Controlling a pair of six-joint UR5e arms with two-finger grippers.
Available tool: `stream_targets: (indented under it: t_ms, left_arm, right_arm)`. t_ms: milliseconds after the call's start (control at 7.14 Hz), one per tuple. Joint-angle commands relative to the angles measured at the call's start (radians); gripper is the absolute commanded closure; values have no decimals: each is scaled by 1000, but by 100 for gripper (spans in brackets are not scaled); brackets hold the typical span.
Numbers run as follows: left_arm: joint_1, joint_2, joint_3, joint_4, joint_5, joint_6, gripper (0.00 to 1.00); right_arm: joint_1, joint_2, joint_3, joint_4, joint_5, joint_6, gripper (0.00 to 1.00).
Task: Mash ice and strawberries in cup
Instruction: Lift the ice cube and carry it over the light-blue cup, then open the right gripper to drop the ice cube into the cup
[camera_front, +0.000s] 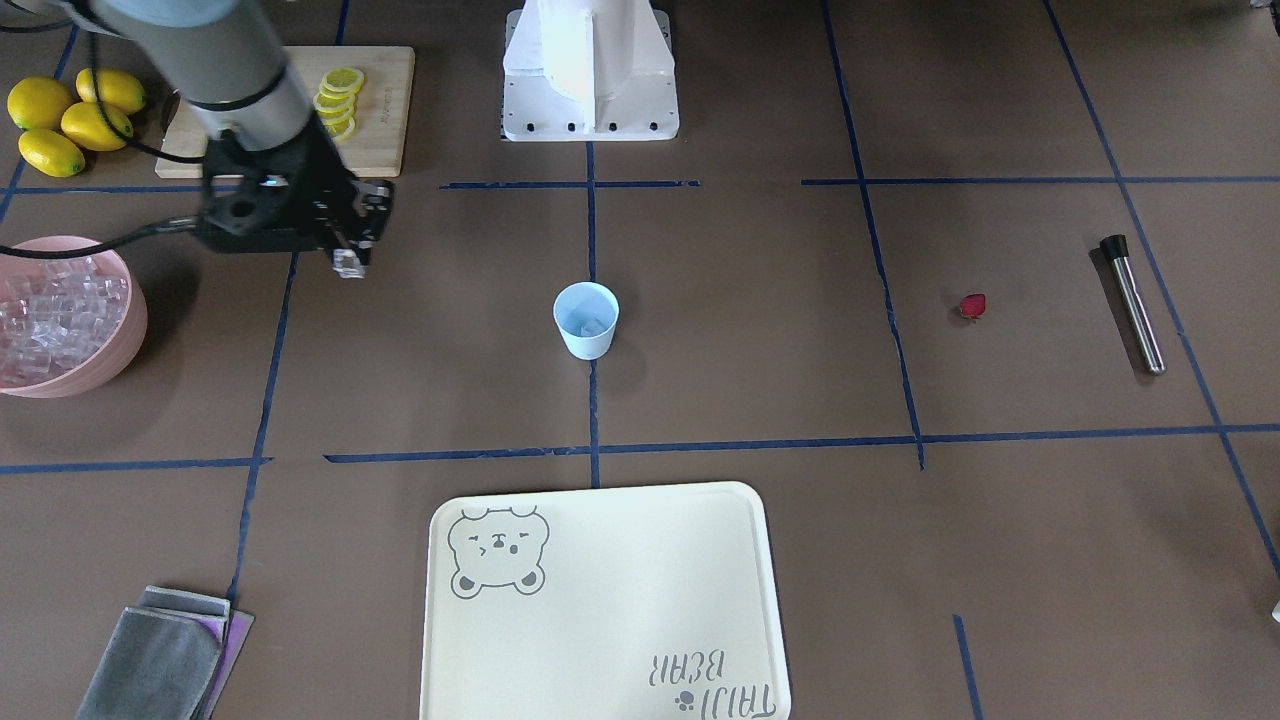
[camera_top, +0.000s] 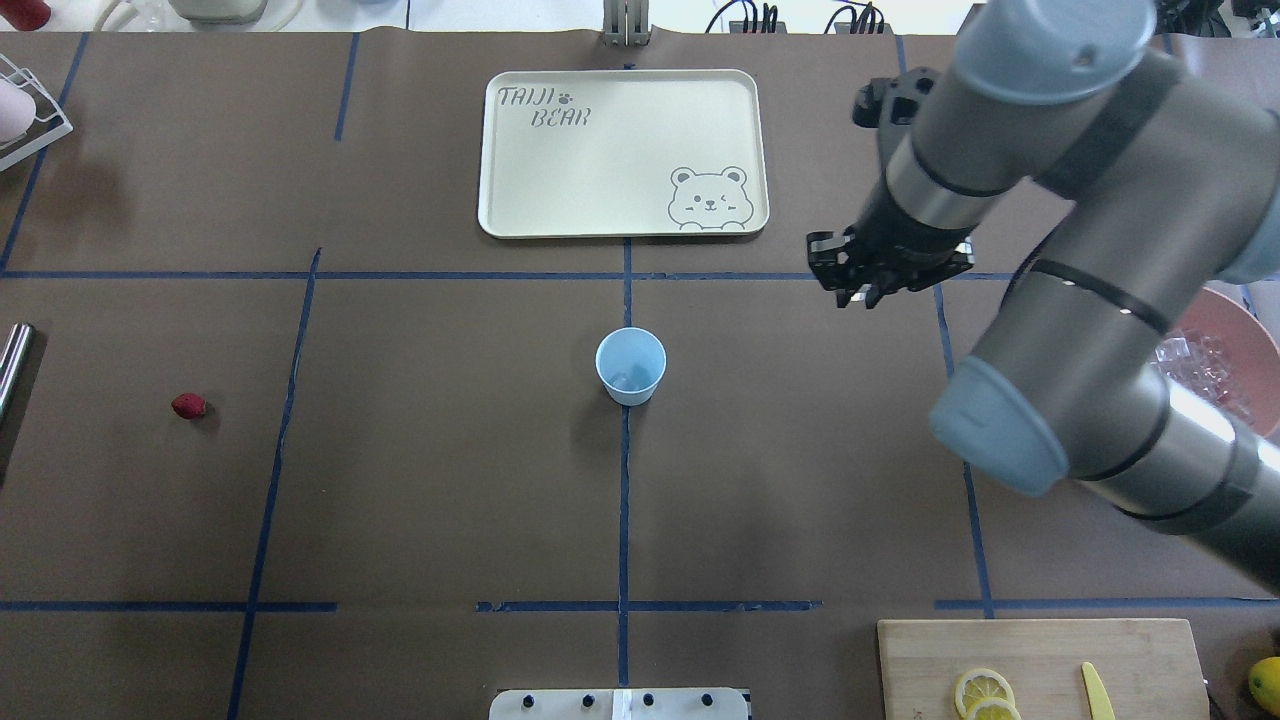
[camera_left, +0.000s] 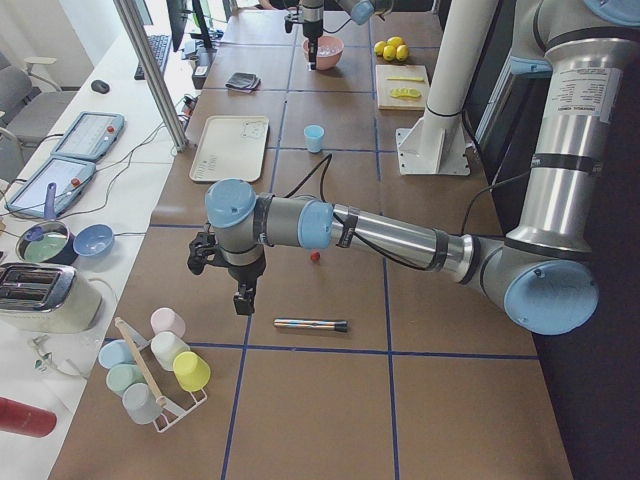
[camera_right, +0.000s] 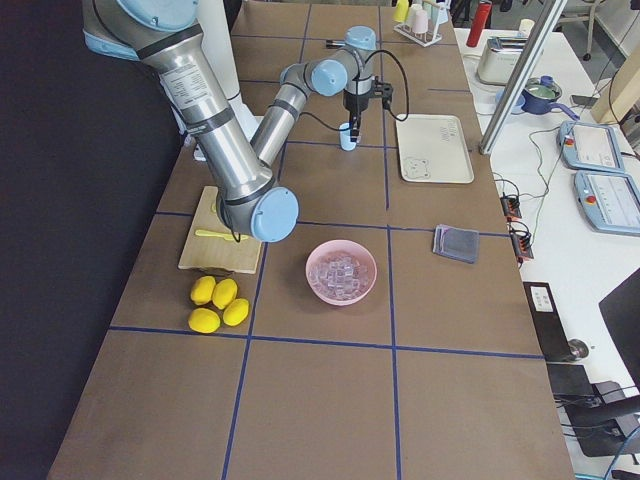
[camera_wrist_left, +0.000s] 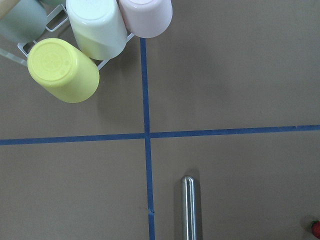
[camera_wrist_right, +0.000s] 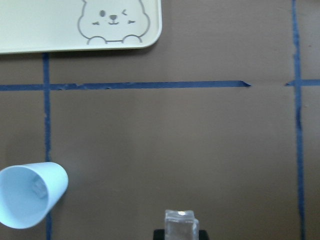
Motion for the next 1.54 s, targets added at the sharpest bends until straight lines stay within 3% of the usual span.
stream_targets:
  t_ms: [0,140,840,1120,1260,1400]
  left_arm:
    - [0,1,3,-1,3,0,0]
    - [0,2,8,-1,4,0,0]
    - [0,7,17,-7,4,2,0]
    - [0,7,18,-8,3,0,0]
    - [0,7,18,-8,3,0,0]
    - [2,7,18,-8,3,0,0]
  right_arm:
    - [-153,198,-224,87,-142,160,100]
    - [-200,251,-333,133,-170,217,100]
    - [-219,332,-444,144,-184,221,99]
    - [-219,329,-446,144,-186,219,98]
    - [-219,327,-446,143,-184,219,95]
    - [-219,327,-446,143,-184,219,83]
